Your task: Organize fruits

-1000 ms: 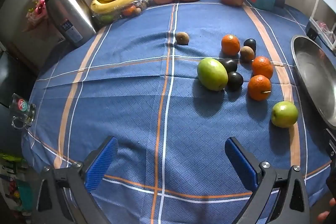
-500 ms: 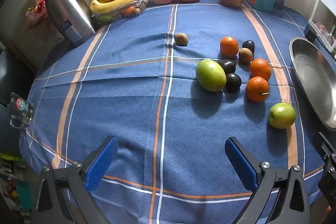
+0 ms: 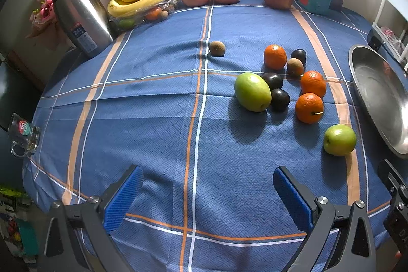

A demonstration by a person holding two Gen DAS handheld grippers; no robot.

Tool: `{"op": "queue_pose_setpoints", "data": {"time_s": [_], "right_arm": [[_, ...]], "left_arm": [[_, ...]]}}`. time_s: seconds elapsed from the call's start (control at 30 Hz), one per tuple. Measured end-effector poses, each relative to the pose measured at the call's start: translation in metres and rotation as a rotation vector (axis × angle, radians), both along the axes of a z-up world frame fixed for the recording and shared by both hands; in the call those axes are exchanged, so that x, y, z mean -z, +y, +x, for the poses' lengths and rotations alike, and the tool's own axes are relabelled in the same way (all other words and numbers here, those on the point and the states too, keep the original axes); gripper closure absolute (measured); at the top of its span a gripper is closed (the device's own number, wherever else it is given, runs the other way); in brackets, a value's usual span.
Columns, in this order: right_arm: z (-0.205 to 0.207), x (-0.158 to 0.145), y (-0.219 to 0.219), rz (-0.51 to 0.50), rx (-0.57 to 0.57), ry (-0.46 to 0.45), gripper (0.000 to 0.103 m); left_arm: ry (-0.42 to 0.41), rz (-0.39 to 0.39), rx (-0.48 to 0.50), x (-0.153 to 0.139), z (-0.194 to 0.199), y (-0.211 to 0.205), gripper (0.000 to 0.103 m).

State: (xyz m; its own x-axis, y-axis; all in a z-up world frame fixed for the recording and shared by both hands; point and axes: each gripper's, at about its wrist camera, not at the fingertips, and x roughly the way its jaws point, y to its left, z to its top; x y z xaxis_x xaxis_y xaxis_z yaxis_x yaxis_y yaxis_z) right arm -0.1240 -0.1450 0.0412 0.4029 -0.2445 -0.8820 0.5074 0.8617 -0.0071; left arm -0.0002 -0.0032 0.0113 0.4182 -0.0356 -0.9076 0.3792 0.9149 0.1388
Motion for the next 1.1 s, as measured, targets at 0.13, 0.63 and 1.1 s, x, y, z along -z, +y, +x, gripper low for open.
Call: {"op": "queue_pose_setpoints", "data": {"time_s": [0.13,0.63,1.1], "right_arm": [[0.0000,0.0000,0.0000,0.001,0.001,0.000,0.017],[0.0004,0.0018,0.0004,0.004,-0.002,0.005,0.017],[0.0008,0.0018,0.0008,0.004,-0.003,0.006,0.017]], "left_arm": [[0.000,0.000,0.001,0.0000,0.0001,-0.0006,0.000],[0.002,-0.001,0.000,-0.0002,-0.0004,-0.0033,0.000],[0.000,-0.003,0.000,0.0001,-0.0015,-0.0036,0.000]]}}
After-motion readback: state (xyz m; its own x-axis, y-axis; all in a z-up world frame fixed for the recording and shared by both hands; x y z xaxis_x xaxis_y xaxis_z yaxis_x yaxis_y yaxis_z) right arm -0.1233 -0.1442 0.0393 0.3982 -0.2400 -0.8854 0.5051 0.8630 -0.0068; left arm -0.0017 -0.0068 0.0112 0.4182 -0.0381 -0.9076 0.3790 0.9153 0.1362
